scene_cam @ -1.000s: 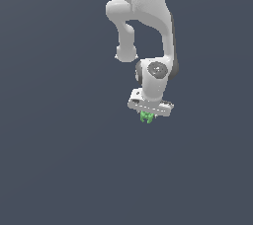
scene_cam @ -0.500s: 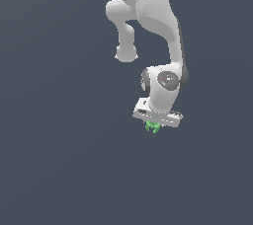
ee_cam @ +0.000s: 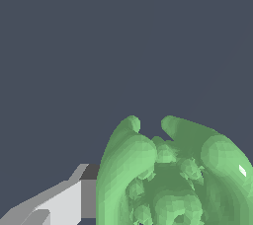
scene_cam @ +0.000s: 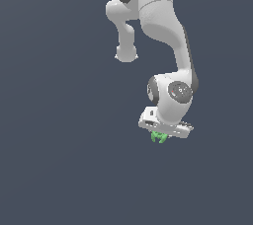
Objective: Pick up the object and move it to a goal position.
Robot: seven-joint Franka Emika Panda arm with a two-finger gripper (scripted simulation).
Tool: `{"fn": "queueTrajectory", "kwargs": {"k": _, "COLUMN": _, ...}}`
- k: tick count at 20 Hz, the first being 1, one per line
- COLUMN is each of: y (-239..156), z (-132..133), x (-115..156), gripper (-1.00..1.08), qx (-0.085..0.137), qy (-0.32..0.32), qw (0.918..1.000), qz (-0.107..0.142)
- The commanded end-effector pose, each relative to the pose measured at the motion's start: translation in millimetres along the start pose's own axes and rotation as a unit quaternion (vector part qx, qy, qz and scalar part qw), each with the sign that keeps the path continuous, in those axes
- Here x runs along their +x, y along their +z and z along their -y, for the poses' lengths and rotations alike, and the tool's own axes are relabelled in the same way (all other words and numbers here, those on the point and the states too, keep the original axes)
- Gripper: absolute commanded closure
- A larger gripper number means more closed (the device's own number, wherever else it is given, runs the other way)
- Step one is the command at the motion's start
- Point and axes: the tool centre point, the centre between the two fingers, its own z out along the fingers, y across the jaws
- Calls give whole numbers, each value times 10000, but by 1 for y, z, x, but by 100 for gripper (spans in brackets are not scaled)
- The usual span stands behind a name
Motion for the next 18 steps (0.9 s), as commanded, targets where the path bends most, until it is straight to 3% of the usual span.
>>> {"fn": "queueTrajectory", "kwargs": {"k": 1, "y": -1, "z": 7, "x": 10, "gripper": 108, "qx": -1, "qy": 2, "qw": 10000, "qz": 1}}
{"fn": "queueTrajectory", "kwargs": {"k": 18, "y": -3, "z": 27, "x": 35, "gripper": 108, "qx": -1, "qy": 2, "qw": 10000, "qz": 1}}
